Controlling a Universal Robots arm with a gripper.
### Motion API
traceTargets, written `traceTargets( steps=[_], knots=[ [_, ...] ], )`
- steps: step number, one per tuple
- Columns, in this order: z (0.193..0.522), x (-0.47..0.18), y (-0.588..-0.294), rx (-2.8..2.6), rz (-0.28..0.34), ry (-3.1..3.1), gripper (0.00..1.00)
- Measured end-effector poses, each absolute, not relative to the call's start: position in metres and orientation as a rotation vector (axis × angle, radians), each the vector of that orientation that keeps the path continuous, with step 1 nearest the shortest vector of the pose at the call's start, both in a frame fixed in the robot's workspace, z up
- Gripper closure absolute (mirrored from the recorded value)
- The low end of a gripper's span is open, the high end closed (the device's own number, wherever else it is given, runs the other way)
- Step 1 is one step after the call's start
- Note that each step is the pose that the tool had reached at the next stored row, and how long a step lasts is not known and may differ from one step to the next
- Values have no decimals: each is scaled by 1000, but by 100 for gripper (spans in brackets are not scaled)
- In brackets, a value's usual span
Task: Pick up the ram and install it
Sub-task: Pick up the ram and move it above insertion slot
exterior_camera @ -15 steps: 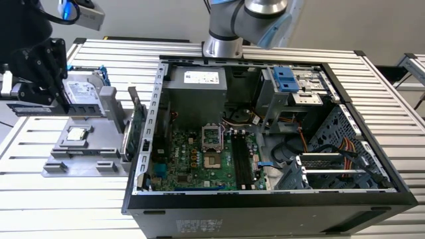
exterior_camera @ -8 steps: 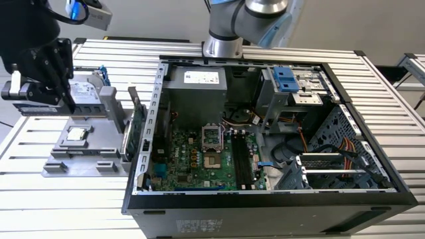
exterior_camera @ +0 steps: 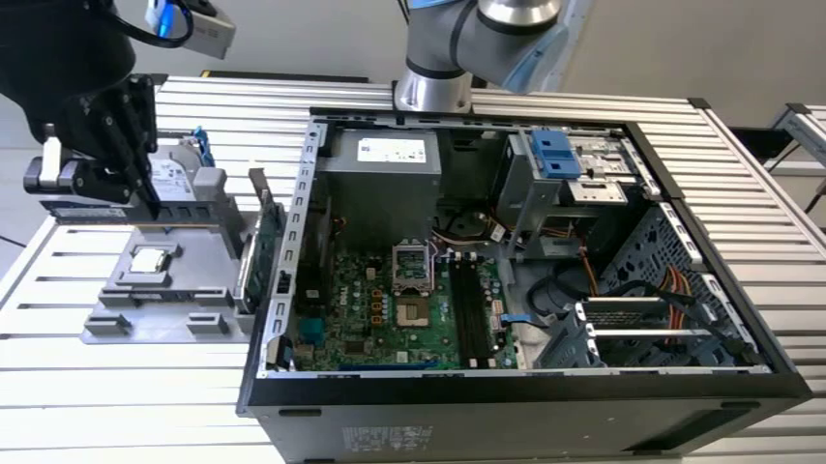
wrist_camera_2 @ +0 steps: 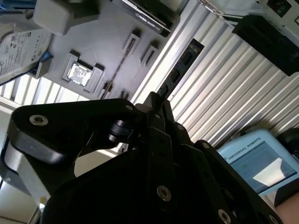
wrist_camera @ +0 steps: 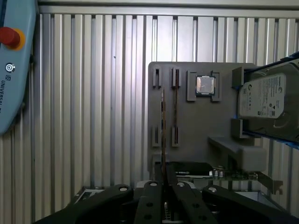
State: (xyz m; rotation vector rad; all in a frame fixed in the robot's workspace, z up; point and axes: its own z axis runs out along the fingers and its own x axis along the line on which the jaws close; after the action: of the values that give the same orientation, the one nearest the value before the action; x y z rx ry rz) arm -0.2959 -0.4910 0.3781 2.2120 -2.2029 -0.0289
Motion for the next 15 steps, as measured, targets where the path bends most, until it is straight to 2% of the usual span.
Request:
traceTargets(
  steps=[15],
  knots=[
    [378, -274, -491, 2212, -29, -2203, 100]
  ],
)
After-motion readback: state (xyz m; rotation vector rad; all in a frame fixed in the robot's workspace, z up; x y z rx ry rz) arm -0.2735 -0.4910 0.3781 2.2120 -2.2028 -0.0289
